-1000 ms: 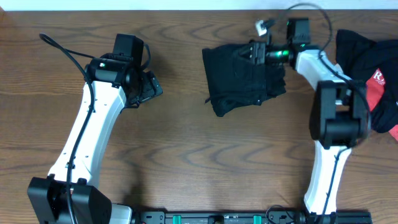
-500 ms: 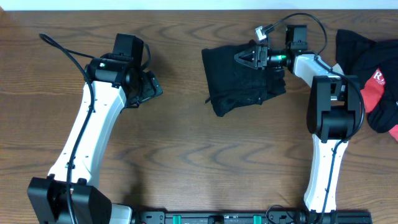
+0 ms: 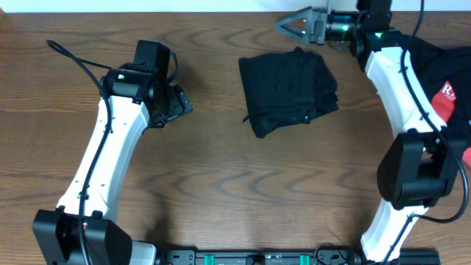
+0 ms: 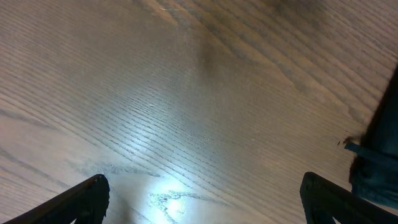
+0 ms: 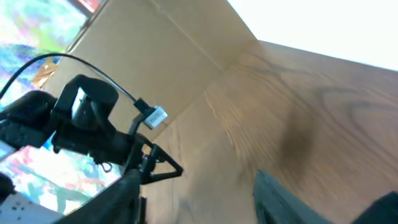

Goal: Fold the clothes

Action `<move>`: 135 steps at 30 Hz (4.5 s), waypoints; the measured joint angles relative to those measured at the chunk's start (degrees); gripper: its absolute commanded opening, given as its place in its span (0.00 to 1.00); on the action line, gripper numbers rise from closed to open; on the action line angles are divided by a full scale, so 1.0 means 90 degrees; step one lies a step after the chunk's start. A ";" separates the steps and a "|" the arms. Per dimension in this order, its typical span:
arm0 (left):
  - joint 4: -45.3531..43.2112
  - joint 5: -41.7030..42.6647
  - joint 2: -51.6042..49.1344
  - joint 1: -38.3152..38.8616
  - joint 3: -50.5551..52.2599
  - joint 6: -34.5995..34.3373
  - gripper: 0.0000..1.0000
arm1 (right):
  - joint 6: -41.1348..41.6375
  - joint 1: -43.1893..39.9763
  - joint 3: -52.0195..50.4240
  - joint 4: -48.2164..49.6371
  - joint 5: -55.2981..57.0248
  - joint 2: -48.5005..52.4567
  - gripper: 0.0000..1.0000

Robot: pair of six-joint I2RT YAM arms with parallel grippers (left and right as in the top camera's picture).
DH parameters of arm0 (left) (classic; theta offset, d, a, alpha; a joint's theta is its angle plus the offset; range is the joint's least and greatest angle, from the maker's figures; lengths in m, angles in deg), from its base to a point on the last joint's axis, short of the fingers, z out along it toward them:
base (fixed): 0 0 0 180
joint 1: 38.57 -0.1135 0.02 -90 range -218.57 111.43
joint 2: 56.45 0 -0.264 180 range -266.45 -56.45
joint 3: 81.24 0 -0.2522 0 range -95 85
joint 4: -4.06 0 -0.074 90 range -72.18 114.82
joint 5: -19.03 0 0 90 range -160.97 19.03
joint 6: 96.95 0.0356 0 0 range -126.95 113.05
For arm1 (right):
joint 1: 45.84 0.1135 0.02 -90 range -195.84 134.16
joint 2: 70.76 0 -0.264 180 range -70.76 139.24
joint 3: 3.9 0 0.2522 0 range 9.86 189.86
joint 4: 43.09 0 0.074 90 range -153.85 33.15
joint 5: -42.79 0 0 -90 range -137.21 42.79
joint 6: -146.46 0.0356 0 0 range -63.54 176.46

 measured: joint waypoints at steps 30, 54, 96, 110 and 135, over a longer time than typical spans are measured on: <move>0.0049 0.0000 0.0000 0.0000 0.0000 0.0000 0.98 | 0.0017 0.0233 -0.0134 -0.0731 0.0308 0.2397 0.43; 0.0012 -0.0002 0.0000 0.0000 0.0000 0.0000 0.98 | -0.1593 -0.0080 -0.1610 -0.4046 0.2327 -0.0146 0.53; -0.4082 0.3451 -0.0022 0.0017 0.2273 0.0869 0.98 | -0.1005 -0.1435 -0.1982 -0.3291 0.1501 -0.2174 0.99; -0.7157 0.4058 -0.1387 0.1025 0.2453 -0.0544 0.98 | -0.1345 -0.1435 -0.1979 -0.4379 0.2237 -0.3585 0.99; -0.7742 0.4104 -0.3354 0.1469 0.1059 -0.1384 0.98 | -0.2446 -0.1435 -0.1979 -0.5855 0.2448 -0.4209 0.99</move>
